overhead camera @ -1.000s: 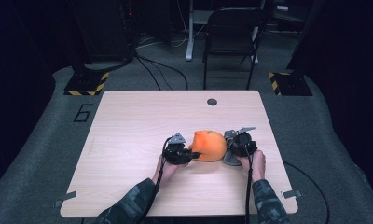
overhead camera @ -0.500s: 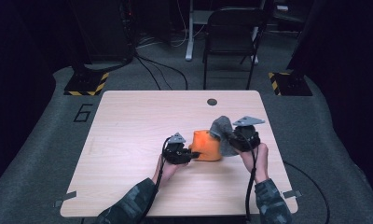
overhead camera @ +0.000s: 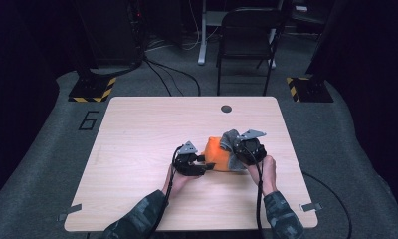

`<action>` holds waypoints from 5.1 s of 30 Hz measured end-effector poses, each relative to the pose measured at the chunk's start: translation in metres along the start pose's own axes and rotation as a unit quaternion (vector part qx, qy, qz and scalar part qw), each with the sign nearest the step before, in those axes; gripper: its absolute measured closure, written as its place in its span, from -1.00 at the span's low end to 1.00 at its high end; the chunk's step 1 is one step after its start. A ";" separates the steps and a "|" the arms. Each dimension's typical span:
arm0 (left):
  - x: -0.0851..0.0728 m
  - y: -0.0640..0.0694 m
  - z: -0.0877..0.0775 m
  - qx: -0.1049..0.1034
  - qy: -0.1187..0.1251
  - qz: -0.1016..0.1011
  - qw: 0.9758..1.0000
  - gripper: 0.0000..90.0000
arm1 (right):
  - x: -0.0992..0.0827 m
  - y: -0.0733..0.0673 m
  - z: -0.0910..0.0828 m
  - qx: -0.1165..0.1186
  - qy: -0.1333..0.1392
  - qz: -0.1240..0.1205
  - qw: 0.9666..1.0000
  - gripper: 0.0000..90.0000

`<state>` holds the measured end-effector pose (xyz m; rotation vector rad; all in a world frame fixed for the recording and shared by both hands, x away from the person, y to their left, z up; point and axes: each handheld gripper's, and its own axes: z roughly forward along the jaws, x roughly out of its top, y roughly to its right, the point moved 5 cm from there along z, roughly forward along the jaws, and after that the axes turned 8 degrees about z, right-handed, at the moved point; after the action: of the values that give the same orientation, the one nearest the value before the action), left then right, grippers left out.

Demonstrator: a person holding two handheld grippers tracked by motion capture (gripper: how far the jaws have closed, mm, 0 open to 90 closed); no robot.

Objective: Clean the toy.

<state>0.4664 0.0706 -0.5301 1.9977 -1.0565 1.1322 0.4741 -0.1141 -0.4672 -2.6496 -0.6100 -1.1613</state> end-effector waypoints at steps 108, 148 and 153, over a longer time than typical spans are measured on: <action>0.000 0.001 -0.011 -0.017 -0.071 -0.081 0.994 0.66 | 0.018 0.028 -0.044 0.026 0.037 0.063 0.997 0.67; 0.004 0.012 -0.008 0.011 -0.065 -0.008 0.998 0.63 | -0.046 0.052 0.034 -0.037 -0.102 0.065 0.992 0.67; 0.004 0.012 -0.008 0.014 -0.065 -0.008 0.998 0.63 | -0.029 0.055 0.011 -0.040 -0.065 0.071 0.995 0.67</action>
<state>0.4541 0.0690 -0.5213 2.1222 -1.0919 1.0261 0.4882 -0.1681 -0.4962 -2.8009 -0.3949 -1.0003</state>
